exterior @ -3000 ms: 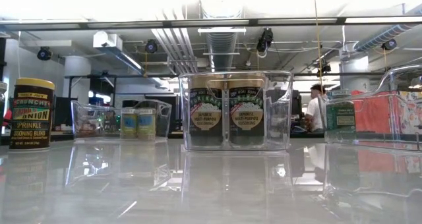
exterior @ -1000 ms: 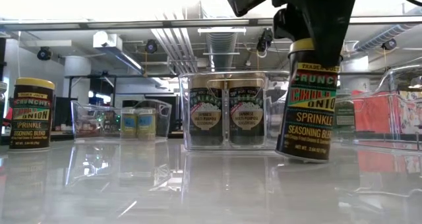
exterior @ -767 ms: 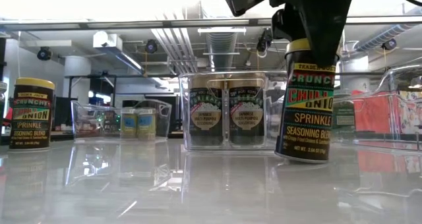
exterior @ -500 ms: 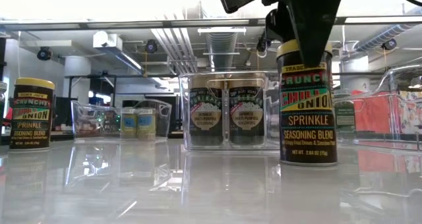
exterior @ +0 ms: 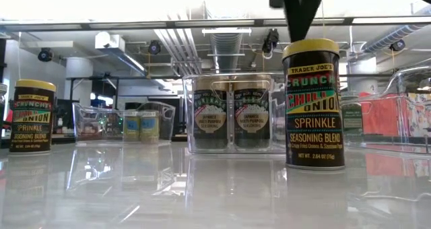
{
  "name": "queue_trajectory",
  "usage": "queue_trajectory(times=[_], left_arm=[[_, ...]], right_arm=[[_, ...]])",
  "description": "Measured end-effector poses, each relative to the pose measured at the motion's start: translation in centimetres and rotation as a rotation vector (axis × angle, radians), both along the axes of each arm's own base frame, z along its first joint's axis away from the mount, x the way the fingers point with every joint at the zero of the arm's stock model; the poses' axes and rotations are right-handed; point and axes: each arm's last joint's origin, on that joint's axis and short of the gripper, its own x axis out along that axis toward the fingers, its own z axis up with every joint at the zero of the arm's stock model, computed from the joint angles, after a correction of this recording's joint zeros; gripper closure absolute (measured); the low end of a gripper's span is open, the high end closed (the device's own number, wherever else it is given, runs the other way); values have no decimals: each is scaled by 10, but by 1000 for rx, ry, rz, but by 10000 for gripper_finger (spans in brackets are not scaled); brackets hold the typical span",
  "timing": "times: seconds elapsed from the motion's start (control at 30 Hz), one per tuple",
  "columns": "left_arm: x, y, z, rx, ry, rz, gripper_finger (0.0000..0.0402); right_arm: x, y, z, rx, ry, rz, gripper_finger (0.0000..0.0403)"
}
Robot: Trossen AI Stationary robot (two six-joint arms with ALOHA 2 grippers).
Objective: Sort spices by type
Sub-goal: Put the bottom yellow seasoning bottle into the bottom left transparent bin
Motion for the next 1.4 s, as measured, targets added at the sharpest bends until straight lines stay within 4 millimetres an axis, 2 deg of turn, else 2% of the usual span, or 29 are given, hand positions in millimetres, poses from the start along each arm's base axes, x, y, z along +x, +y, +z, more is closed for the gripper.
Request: queue_trajectory(times=[0.13, 0.27, 0.53, 0.83, 1.1, 1.27, 1.4], left_arm=[[5, -3, -3, -16, -3, -45, 98], [21, -11, -13, -36, -11, -93, 95], [58, -31, -49, -64, 35, -184, 79], [95, -49, -91, -130, 58, -321, 74], [107, -43, -91, -149, -4, -343, 74], [121, -33, -102, -158, -7, -354, 74], [130, -33, -111, -181, -30, -368, 72]], right_arm=[[-13, 6, 21, -18, -48, -23, 72], [-28, 10, 42, -33, -115, -69, 65], [-55, 18, 67, -134, -230, -192, 46], [-78, 35, 70, -237, -254, -229, 48], [-86, 45, 70, -256, -288, -268, 49], [-87, 44, 70, -301, -315, -274, 50], [-87, 43, 70, -318, -328, -286, 50]])
